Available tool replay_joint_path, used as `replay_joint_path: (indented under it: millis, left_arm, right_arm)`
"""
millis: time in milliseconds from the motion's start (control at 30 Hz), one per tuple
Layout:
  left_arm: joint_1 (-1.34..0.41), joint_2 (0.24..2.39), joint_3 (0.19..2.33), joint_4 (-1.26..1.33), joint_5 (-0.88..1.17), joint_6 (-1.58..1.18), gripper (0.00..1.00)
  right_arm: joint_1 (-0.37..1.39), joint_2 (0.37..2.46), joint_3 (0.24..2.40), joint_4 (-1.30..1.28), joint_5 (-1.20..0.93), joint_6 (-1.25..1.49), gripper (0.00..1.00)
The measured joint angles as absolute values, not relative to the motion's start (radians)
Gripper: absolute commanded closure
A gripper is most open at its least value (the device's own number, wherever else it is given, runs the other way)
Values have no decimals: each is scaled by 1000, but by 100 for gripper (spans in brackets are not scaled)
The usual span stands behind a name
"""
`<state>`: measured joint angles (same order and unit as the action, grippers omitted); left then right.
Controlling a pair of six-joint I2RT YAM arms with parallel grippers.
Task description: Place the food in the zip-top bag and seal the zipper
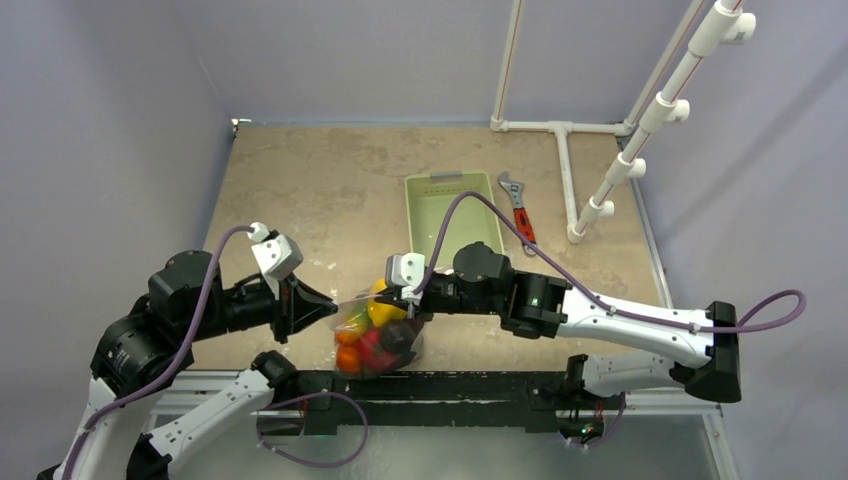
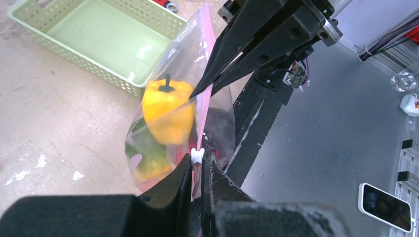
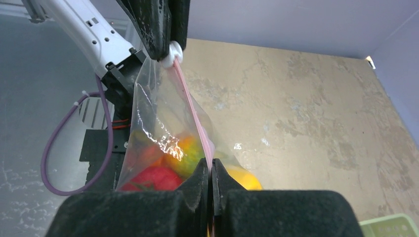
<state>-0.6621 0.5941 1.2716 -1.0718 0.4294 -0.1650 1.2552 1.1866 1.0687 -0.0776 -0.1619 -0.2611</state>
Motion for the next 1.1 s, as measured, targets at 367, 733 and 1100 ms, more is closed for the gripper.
replay_joint_path:
  millis: [367,733,1100]
  left_arm:
    - [-662,564,1282,-1078,385,-188,100]
    - [-662,571,1314,-1080,344,-201,90]
    - [-662,553,1397,-1084,145,-222,40]
  right_arm:
    - [1245,1130,1026,-58,-141,-225,100]
    - [1245,1116,1024,-36,-142,-201,100]
    - [1223,1118,1024,-45,-114,-195,100]
